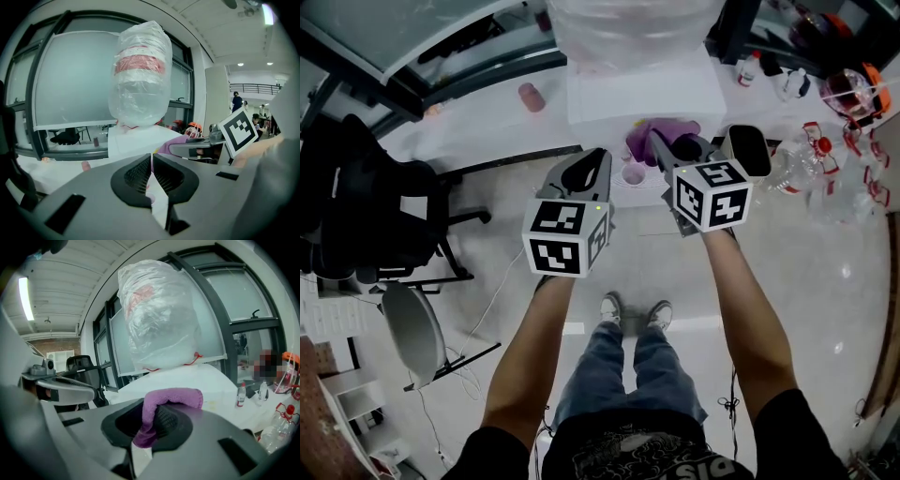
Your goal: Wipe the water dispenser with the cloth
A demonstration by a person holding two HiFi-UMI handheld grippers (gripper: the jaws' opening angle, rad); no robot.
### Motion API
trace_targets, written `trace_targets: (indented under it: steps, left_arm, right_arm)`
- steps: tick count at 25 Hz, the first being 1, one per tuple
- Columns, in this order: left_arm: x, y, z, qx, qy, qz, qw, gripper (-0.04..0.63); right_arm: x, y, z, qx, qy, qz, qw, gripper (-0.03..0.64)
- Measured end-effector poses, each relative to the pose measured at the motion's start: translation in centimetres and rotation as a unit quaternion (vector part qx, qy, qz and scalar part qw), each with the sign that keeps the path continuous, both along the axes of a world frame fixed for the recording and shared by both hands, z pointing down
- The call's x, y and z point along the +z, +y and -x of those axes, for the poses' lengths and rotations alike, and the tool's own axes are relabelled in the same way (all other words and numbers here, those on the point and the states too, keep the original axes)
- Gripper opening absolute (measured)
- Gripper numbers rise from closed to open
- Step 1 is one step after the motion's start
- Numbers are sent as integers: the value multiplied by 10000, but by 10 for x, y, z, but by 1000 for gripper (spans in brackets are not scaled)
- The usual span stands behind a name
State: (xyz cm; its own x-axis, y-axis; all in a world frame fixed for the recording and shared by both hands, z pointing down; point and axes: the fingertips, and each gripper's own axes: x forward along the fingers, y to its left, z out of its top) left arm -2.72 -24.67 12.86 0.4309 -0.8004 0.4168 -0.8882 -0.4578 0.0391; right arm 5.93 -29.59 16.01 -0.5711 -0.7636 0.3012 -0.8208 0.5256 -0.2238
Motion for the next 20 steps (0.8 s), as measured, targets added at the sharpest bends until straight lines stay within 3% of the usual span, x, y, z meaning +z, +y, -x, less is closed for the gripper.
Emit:
trace_targets:
  steps: [15,20]
  left_arm:
    - [11,-4,-45,-154,-13,47,9999,35]
    - [11,-7,-51,-152,-51,32,9999,35]
  right_arm:
    - [8,-13,-103,396,25,47,9992,46]
    - [2,-16,-114,394,104,-109,9991,46]
